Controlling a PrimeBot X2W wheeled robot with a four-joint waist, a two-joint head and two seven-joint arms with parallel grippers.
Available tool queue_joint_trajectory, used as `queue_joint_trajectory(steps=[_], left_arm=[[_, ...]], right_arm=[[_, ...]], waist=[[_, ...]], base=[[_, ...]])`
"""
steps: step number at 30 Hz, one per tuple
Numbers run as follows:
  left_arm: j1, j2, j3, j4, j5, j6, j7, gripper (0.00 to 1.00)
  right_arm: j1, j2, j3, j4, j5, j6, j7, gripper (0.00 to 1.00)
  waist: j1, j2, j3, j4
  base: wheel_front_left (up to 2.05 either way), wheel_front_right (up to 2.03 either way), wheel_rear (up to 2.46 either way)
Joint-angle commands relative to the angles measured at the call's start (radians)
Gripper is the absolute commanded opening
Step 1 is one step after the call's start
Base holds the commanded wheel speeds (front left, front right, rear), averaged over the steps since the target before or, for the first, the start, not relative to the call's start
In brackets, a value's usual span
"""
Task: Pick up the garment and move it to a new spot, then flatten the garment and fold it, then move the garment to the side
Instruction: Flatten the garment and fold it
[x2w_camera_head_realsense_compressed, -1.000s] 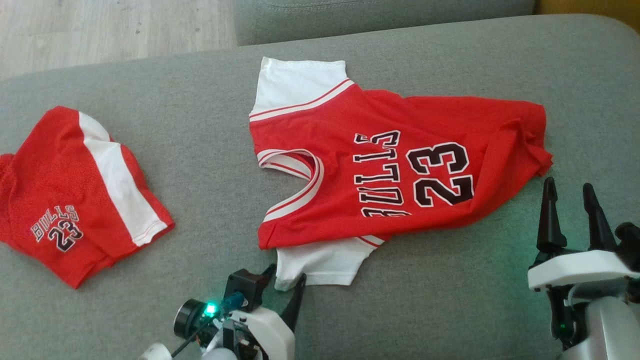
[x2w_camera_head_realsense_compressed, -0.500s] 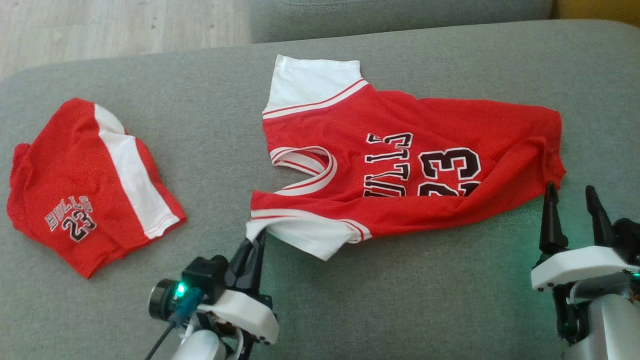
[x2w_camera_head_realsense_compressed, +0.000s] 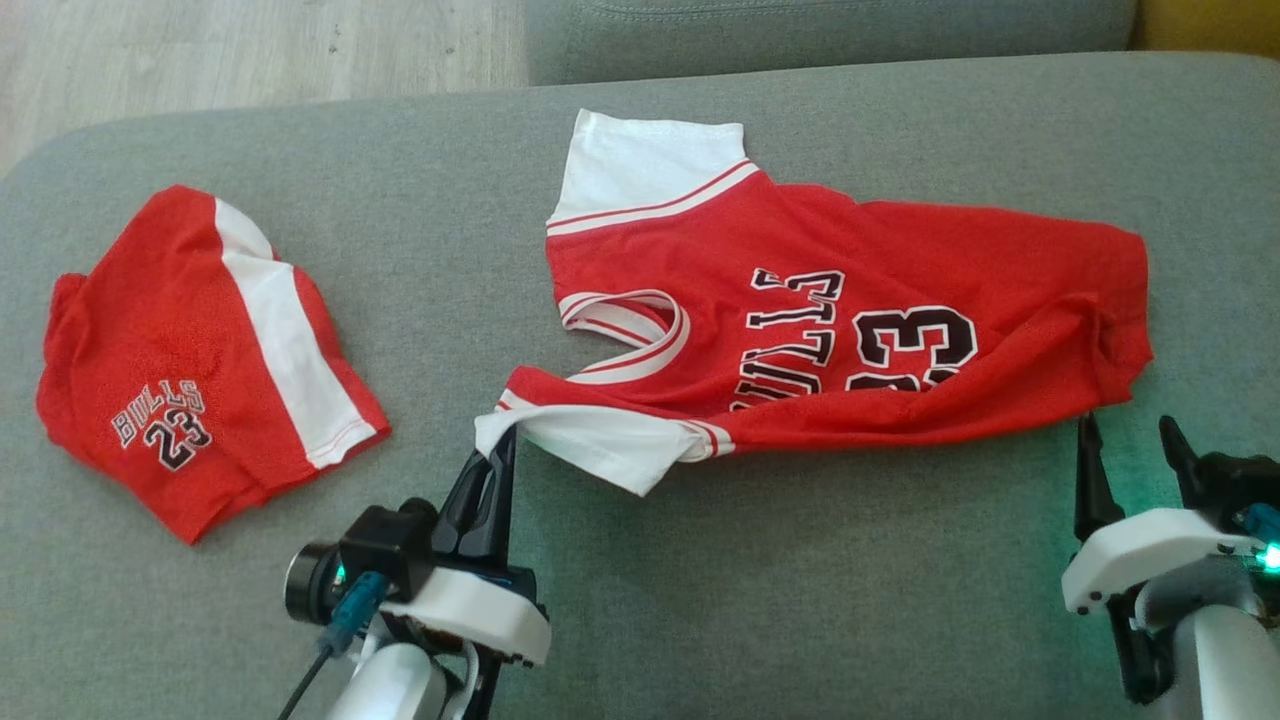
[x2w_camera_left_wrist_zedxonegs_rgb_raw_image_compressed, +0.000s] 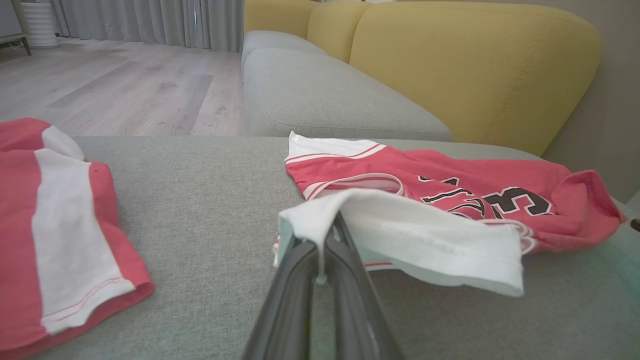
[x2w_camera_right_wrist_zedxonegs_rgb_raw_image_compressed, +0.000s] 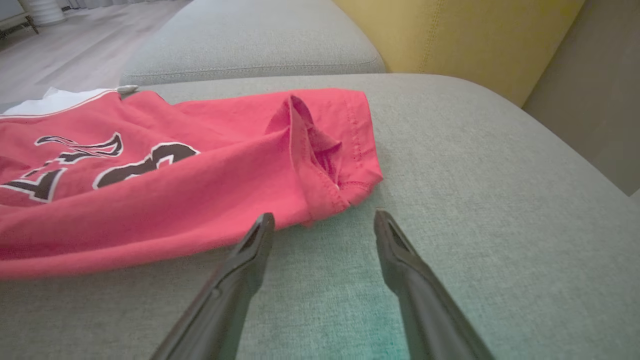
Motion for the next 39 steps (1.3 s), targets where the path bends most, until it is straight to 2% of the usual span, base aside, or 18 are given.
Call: queue_joint_trajectory(steps=[1,20,31,39], left_arm=[[-0.039,0.006,0.026,-0.025,-0.007,0.001,-0.011,0.0],[-0.066,0.014,0.003,-0.022,-0.007,-0.003,-0.015,0.0],[-0.076,0.018,0.003,-0.012,-0.015,0.003,-0.025,0.0],[-0.078,0.018,0.001,-0.007,-0.02,0.007,-0.031,0.0]], right_arm=[[-0.043,-0.007,0.018,-0.021,-0.009,-0.001,-0.003,1.0],[-0.192,-0.007,-0.094,0.142,-0.241,-0.001,0.022,1.0],[-0.216,-0.007,-0.159,0.193,-0.284,-0.001,0.009,1.0],[-0.205,-0.007,-0.17,0.205,-0.288,-0.001,0.018,1.0]], waist=[[0.0,0.0,0.001,-0.001],[0.0,0.0,0.041,0.021],[0.0,0.0,0.045,0.024],[0.0,0.0,0.041,0.018]], base=[[0.0,0.0,0.0],[0.0,0.0,0.0],[0.0,0.0,0.0],[0.0,0.0,0.0]])
